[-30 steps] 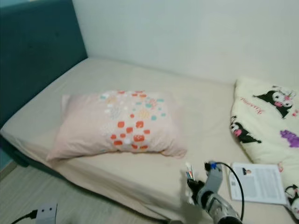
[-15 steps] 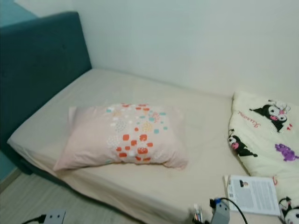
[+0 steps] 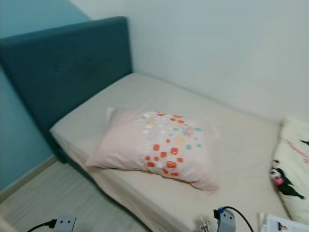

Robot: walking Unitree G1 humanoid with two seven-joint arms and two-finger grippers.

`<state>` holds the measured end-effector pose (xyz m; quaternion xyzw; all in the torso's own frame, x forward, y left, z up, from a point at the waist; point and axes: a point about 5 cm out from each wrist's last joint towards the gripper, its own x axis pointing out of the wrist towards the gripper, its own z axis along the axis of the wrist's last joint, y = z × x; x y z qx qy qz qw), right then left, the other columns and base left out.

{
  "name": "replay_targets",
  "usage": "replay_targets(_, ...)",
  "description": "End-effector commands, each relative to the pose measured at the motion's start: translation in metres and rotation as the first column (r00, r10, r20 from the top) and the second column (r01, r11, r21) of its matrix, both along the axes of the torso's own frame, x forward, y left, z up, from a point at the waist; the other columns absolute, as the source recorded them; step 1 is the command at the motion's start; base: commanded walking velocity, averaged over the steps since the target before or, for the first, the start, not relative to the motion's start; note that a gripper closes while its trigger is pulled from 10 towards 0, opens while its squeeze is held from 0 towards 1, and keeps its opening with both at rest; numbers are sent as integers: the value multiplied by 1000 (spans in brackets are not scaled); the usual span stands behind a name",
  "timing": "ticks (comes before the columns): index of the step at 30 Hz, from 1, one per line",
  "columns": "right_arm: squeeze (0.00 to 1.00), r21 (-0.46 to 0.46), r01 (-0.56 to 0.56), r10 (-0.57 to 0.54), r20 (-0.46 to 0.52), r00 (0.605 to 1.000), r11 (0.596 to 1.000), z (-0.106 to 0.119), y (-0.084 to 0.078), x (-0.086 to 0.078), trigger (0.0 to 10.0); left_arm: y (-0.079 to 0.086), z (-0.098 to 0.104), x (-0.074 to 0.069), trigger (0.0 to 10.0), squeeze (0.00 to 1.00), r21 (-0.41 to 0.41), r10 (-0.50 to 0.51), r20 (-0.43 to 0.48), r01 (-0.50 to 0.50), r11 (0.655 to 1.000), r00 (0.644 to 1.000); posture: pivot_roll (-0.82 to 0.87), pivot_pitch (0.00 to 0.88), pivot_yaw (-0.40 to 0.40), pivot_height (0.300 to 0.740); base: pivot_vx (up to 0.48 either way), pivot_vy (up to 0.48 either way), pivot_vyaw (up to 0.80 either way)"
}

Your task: Clean up the room

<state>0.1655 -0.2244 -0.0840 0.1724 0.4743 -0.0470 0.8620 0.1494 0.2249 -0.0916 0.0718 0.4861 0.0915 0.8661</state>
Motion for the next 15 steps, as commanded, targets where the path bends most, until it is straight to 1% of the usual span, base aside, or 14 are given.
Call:
replay_targets(1, 0, -24, -12, 11, -14, 1000, 1000, -1, -4, -4, 10000, -7, -1, 1, 10000, 0, -12, -25, -11, 25, 1000, 1000, -37, 0, -73, 720, 0, 0, 781)
replay_targets(6, 0, -36, -45, 44, -26, 999, 998, -3, -1, -7, 10000, -10, -2, 1, 10000, 0, -29, -3, -12, 3, 1000, 1000, -34, 0, -82, 720, 0, 0, 781)
replay_targets(15, 0, -42, -42, 41, -28, 999, 998, -5, 2, -9, 10000, -12, -3, -1, 10000, 0, -30, -25, -20, 25, 999, 999, -39, 0, -78, 720, 0, 0, 781)
